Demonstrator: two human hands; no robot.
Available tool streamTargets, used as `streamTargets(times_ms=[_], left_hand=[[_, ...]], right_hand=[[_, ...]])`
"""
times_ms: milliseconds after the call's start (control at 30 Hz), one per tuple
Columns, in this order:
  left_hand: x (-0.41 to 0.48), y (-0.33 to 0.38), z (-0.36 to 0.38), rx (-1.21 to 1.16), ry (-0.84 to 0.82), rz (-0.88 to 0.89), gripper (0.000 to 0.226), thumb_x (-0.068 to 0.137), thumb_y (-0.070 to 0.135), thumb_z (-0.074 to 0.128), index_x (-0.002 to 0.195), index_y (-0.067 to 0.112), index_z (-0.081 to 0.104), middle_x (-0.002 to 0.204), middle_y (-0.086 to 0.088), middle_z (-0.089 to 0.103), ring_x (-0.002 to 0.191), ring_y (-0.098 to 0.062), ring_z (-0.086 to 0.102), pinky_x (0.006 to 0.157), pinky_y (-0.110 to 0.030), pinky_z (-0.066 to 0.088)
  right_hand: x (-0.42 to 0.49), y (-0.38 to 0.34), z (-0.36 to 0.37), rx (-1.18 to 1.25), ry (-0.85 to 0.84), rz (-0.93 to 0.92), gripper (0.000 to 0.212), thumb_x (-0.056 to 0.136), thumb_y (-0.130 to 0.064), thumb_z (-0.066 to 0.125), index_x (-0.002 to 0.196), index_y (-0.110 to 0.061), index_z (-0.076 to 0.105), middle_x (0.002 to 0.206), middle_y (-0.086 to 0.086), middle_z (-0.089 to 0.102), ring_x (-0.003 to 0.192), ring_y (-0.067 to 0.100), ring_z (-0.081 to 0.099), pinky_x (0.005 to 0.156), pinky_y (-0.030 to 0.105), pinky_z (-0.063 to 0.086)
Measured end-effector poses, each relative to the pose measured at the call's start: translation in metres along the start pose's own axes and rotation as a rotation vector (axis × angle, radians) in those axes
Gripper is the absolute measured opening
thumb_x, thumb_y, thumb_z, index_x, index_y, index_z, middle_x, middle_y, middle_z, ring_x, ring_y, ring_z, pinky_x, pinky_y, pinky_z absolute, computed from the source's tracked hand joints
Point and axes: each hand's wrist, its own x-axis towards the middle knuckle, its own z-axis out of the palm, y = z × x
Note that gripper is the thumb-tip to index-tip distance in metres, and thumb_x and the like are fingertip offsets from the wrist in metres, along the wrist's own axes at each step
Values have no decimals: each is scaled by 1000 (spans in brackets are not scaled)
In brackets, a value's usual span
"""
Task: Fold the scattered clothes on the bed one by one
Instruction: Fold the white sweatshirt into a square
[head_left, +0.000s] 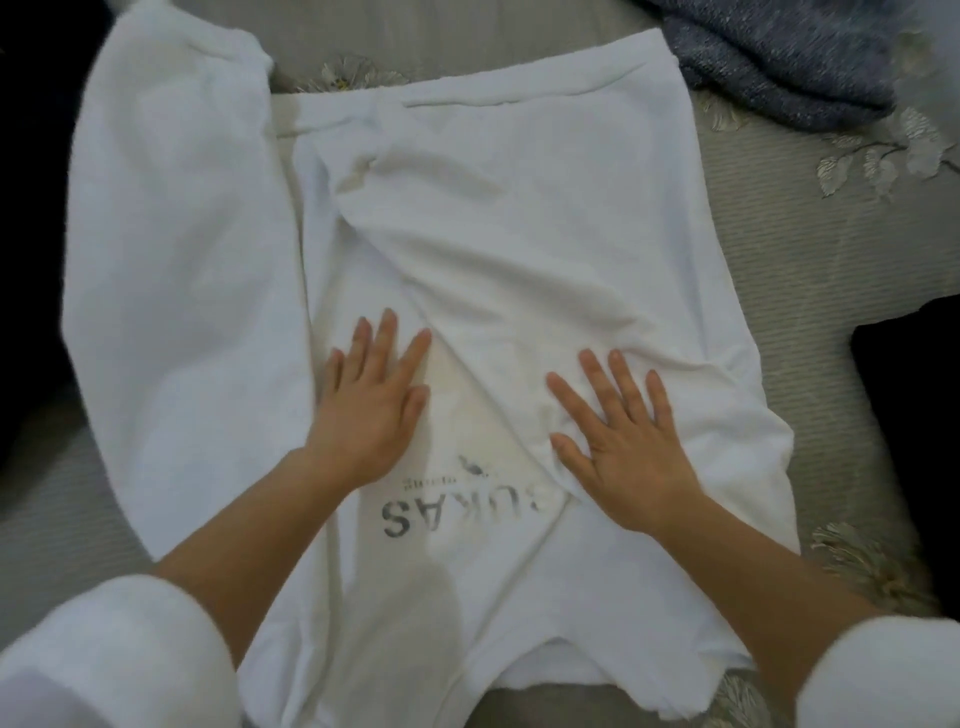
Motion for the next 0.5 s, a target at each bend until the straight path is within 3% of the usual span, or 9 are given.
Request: streamTargets(times_ms=[100, 167, 267, 333, 400, 433, 500], left_hand=[[-23, -5, 6, -26, 73, 23, 62, 93, 49, 4, 152, 32, 4, 160, -1, -13, 143, -17, -24, 114, -39, -14], [-38, -13, 0, -89, 218, -15, 58, 95, 43, 14, 152, 29, 13, 161, -2, -6, 143, -16, -23, 114, -38, -16], [-57, -42, -10, -200, 391, -226, 56, 100, 32, 35, 152, 22, 16, 161, -8, -5, 146, -21, -17, 115, -40, -14], [-67, -63, -14, -274, 322, -342, 67, 98, 40, 41, 153, 17, 10, 160, -10, -8, 146, -21, -15, 118, -40, -11], [-73, -75, -16, -332, 175, -393, 81, 94, 53, 42, 153, 15, 2, 160, -9, -12, 146, -21, -17, 119, -40, -7], [-73, -76, -16, -336, 120, -403, 86, 92, 58, 42, 153, 14, -2, 160, -9, -14, 145, -23, -19, 119, -41, -7], [-64, -72, -16, -310, 57, -435, 92, 90, 64, 40, 152, 13, -5, 159, -10, -16, 144, -30, -21, 117, -48, -6]], right_hand=[[0, -4, -2, -18, -12, 21, 61, 95, -59, 7, 152, -37, 10, 161, 1, 8, 148, 22, 2, 117, 46, 1], [-1, -14, -8, 18, -28, 59, 64, 93, -58, 9, 152, -33, 12, 161, 5, 8, 148, 24, 0, 117, 46, -1], [2, -45, -19, 93, -1, 107, 76, 82, -43, 12, 152, -15, 20, 159, 13, 13, 148, 28, 4, 118, 43, 1], [2, -74, -24, 94, 16, -8, 73, 77, -31, 23, 145, -4, 33, 153, 18, 30, 143, 28, 18, 117, 40, 11], [3, -107, -20, 109, 19, -154, 70, 77, -29, 31, 142, -4, 37, 150, 17, 37, 140, 29, 28, 116, 41, 22], [3, -124, -19, 124, -4, -197, 70, 79, -30, 31, 145, -6, 35, 152, 15, 34, 142, 29, 28, 116, 42, 26], [1, -153, -16, 153, -67, -175, 65, 90, -31, 31, 152, -14, 19, 160, 9, 10, 148, 26, 7, 120, 36, 8]])
